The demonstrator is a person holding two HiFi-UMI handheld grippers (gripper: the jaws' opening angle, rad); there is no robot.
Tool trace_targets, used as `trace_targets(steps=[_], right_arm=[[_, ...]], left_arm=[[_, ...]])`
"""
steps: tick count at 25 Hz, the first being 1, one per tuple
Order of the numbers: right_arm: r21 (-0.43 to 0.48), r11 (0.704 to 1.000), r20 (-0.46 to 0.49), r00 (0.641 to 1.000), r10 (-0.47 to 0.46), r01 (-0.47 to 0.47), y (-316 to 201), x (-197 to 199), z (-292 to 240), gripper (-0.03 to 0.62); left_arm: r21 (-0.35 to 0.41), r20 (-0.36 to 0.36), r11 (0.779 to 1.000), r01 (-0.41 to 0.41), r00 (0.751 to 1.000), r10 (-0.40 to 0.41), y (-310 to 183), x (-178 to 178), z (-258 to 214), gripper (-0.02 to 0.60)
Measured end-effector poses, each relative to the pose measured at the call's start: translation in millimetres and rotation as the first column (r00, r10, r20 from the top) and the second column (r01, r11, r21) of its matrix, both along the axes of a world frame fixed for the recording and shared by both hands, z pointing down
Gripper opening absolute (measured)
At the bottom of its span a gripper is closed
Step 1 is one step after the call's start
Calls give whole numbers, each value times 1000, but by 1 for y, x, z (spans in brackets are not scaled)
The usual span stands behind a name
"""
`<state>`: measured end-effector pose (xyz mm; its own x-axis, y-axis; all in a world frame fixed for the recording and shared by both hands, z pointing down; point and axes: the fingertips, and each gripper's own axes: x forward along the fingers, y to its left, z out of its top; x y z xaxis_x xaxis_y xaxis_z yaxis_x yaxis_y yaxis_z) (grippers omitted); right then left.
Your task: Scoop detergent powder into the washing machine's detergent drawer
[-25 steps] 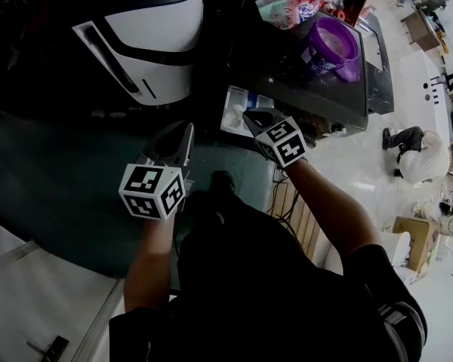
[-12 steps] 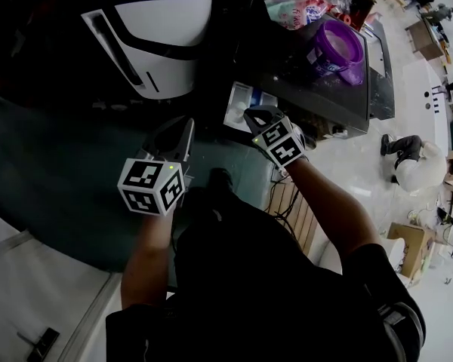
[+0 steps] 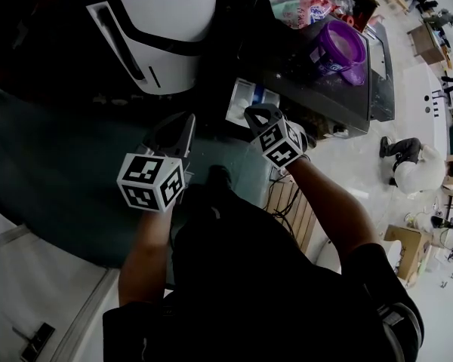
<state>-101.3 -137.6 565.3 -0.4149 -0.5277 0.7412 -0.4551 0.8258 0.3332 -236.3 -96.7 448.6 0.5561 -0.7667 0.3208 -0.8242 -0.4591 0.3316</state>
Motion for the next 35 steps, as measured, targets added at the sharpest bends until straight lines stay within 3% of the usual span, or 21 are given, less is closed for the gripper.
trace_targets(steps=[12, 27, 35], right_arm=[[67, 994, -121, 990, -73, 82, 5, -4, 2, 18], [147, 973, -289, 949, -128, 176, 6, -2, 6, 18], [137, 976, -279, 952, -126, 170, 6, -6, 10, 18]], left_arm=[[2, -12, 1000, 2, 1000, -2, 3, -6, 1, 8], [3, -14, 1000, -5, 1000, 5, 5, -6, 2, 8], [-1, -20, 1000, 6, 1000, -6, 8, -10, 4, 8]])
